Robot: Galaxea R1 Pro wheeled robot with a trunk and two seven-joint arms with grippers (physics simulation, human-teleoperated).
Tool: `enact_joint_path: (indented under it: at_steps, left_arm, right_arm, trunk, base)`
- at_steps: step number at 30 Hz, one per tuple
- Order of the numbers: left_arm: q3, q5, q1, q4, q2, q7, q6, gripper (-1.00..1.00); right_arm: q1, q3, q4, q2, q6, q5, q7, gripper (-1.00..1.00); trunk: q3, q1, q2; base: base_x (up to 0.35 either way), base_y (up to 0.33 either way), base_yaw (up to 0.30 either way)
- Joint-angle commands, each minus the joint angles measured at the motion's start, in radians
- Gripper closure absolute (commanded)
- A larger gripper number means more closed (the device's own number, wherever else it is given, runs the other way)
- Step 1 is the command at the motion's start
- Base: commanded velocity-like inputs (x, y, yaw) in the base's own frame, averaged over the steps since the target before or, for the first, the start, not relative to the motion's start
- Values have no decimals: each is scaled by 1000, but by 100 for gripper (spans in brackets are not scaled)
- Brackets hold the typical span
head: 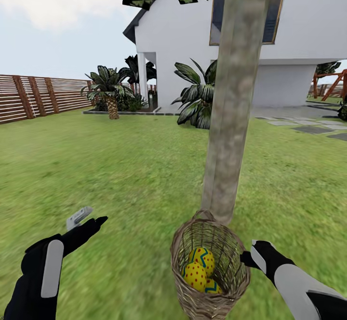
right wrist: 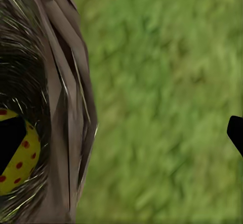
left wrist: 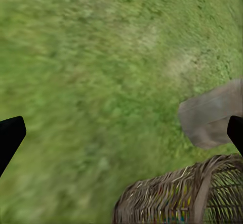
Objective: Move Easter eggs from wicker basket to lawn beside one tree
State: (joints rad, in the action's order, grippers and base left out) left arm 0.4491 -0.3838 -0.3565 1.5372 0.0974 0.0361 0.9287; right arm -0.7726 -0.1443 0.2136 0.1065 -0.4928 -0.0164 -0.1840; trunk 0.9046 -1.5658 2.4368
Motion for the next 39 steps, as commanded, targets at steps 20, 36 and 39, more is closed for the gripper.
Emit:
enact_joint_path:
  at_steps: [20,36,39]
  left_arm:
    - [-129,0,-1,-41,-1,19,-1,-100]
    - [-129,0,-1,-42,-2,19,-1,-100]
    - [-129,0,-1,-42,-2,18,-1,-100]
  right_arm:
    - [1,-7,71,-6,46,-4,-1,-100]
    - [118,-8,445,-72,8,0,-5,-100]
    - [203,-9,650,-96,-85,0,-6,-100]
  trunk:
    - [-63,77,-140]
    - [-133,138,-252]
    - [-136,138,-252]
  base:
    - [0,0,-11]
    - [0,0,-186]
    - [0,0,-146]
